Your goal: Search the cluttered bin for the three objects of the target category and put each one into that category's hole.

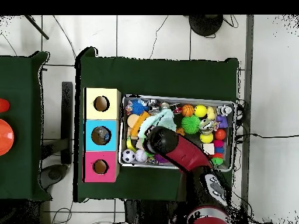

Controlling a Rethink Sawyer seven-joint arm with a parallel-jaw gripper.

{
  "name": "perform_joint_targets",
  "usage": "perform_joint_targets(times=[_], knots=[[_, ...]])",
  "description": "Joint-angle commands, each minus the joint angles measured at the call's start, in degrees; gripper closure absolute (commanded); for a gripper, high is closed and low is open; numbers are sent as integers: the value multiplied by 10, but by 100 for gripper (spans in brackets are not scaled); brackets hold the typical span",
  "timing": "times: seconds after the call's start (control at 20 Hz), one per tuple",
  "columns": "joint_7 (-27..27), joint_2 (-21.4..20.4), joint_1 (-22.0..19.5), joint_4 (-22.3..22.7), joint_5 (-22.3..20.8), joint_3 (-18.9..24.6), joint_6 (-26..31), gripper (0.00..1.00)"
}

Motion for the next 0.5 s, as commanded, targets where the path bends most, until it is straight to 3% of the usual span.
perform_joint_targets(times=[0.05,0.15,0.5], knots=[[142,10,71,3,-2,-9,133,100],[139,6,87,-3,-6,-29,134,100],[131,1,92,-16,5,-40,164,100]])
